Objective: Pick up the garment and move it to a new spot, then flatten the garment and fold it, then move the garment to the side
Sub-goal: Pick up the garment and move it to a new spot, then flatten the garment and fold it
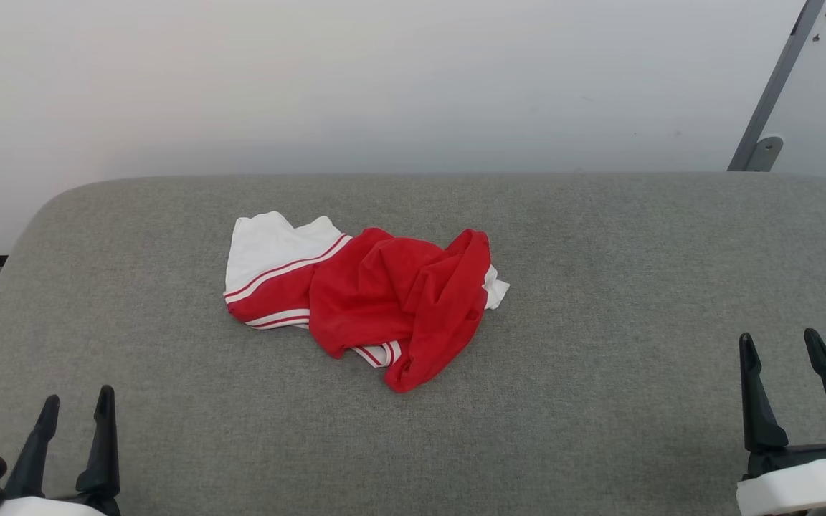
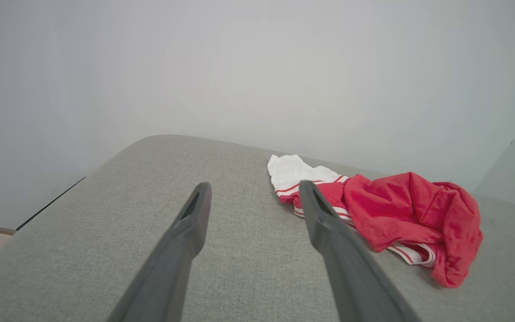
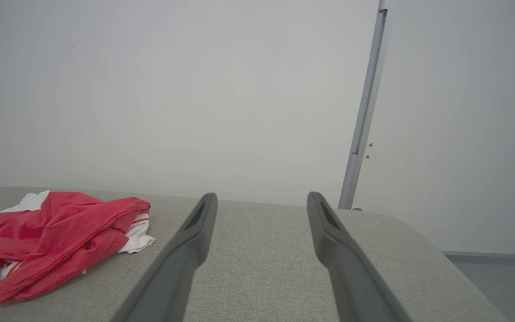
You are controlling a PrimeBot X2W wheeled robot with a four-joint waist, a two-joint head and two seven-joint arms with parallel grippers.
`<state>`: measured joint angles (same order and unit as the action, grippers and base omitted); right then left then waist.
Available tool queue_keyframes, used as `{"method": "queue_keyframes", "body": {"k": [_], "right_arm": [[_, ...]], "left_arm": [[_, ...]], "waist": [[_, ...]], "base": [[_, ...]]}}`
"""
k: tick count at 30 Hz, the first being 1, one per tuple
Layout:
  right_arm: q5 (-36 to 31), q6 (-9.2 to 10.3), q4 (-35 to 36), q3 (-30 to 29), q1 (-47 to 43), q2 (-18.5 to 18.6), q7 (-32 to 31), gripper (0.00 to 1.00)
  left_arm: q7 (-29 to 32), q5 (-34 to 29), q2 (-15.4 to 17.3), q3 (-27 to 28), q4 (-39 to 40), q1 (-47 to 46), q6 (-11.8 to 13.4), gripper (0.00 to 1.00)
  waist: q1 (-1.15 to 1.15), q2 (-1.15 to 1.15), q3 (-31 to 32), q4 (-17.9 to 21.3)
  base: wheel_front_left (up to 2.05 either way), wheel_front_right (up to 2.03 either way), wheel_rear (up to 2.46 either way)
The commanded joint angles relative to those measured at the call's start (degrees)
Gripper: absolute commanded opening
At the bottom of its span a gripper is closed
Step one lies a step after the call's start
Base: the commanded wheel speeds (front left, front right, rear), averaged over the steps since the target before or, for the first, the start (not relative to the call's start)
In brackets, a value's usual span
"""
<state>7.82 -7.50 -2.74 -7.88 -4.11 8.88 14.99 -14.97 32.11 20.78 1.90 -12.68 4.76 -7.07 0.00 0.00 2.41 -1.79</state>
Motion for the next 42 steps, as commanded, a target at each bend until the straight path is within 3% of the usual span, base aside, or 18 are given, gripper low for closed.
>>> {"method": "queue_keyframes", "body": {"k": [1, 9, 20, 30, 34, 42], "right_arm": [[-0.23, 0.0, 0.05, -0.21, -0.31, -0.2, 0.27, 1.0], [-0.31, 0.0, -0.14, -0.31, -0.26, -0.13, 0.27, 1.0], [-0.56, 0.01, -0.23, 0.12, -0.64, -0.33, 0.27, 1.0], [-0.95, 0.0, 0.91, 1.56, 0.76, 0.04, 0.27, 1.0], [-1.09, 0.0, 1.96, 3.14, 2.46, -0.16, 0.27, 1.0], [-1.39, 0.01, 4.42, 4.91, 6.39, -1.38, 0.21, 1.0]], "left_arm": [[-0.31, -0.35, -0.28, 0.29, 0.13, 0.56, -0.28, 1.0], [-0.31, -0.42, -1.85, 0.66, 0.28, 1.08, -0.4, 1.0], [-0.31, 0.5, -0.95, -0.82, -0.7, 0.21, -0.38, 1.0], [7.5, 2.83, 6.39, -10.92, -5.62, -13.35, -0.39, 1.0], [13.17, 5.4, 10.78, -15.92, -9.62, -22.55, -0.39, 1.0], [22.03, 9.67, 15.9, -21.55, -19.03, -37.29, -0.38, 1.0]], "waist": [[0.0, 0.0, 0.02, 0.0], [0.0, 0.0, 0.15, -0.05], [0.0, 0.0, 0.63, 0.25], [0.0, 0.0, -1.6, 3.06], [0.0, 0.0, -5.09, 6.42], [0.0, 0.0, -12.94, 11.43]], "base": [[0.0, 0.0, 0.0], [0.0, 0.0, 0.0], [0.0, 0.0, 0.0], [0.0, 0.0, 0.0], [0.0, 0.0, 0.0], [0.0, 0.0, 0.0]]}}
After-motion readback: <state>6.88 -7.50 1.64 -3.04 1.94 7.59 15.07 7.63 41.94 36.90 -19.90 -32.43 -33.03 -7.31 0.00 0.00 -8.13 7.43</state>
